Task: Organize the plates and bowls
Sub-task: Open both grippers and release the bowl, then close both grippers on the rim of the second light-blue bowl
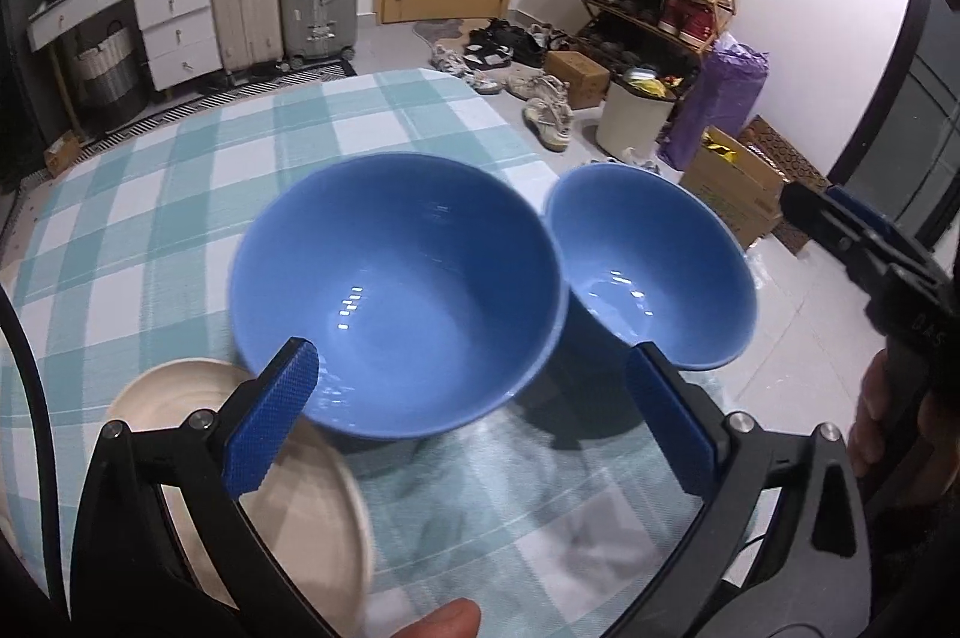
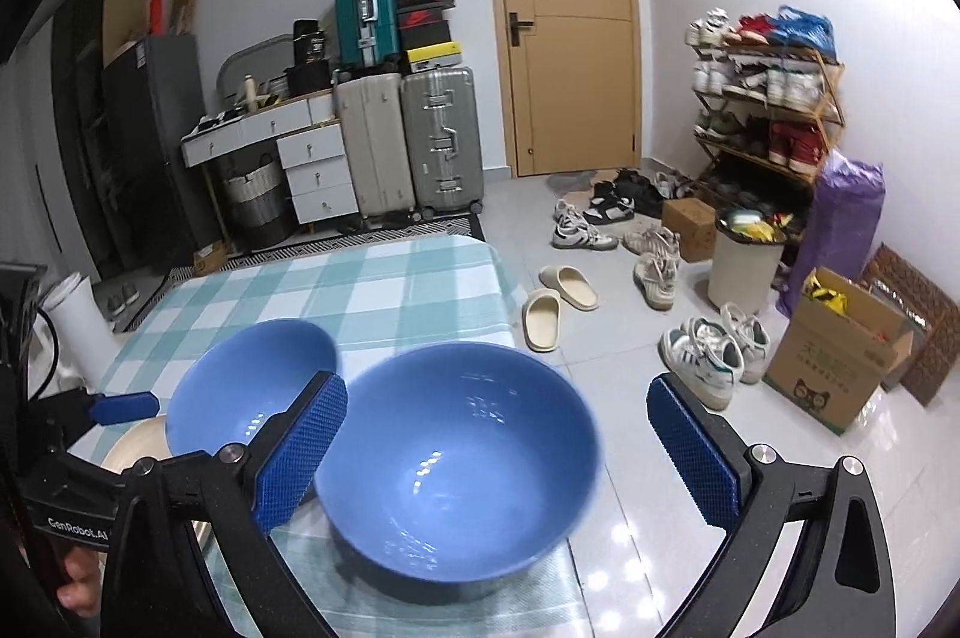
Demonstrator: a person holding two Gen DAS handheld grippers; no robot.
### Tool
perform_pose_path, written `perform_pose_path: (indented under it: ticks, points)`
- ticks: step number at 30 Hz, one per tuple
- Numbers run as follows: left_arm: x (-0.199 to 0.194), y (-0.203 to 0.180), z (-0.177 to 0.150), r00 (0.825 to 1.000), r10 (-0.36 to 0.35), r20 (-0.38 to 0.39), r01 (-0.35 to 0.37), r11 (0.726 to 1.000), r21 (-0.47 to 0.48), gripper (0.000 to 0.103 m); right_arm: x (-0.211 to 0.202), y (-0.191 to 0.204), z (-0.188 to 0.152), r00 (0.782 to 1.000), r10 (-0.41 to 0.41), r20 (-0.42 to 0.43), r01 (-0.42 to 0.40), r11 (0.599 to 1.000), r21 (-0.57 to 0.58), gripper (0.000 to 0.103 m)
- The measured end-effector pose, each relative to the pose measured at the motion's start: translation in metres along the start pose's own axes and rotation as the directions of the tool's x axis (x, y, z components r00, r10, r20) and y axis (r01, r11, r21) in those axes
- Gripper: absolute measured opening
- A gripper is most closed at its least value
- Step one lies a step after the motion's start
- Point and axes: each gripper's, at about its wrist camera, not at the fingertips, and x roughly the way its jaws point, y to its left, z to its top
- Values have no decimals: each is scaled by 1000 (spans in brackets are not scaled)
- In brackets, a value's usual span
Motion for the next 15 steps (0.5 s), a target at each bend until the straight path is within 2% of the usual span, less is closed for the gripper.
perform_pose_path:
  ticks: [6,10,13,15]
  points:
    - [9,-15,1,996,-84,-28,84,996,-1,101,7,-19,-5,999,-16,-49,18,999,32,102]
    - [16,-30,0,987,-153,-57,154,988,7,82,17,-26,-9,998,-31,-62,34,998,52,102]
    - [20,-42,1,976,-203,-76,205,979,15,72,21,-35,-12,997,-14,-70,19,997,78,102]
    - [24,-48,2,974,-208,-84,210,977,15,63,25,-41,-14,997,-10,-75,17,995,94,100]
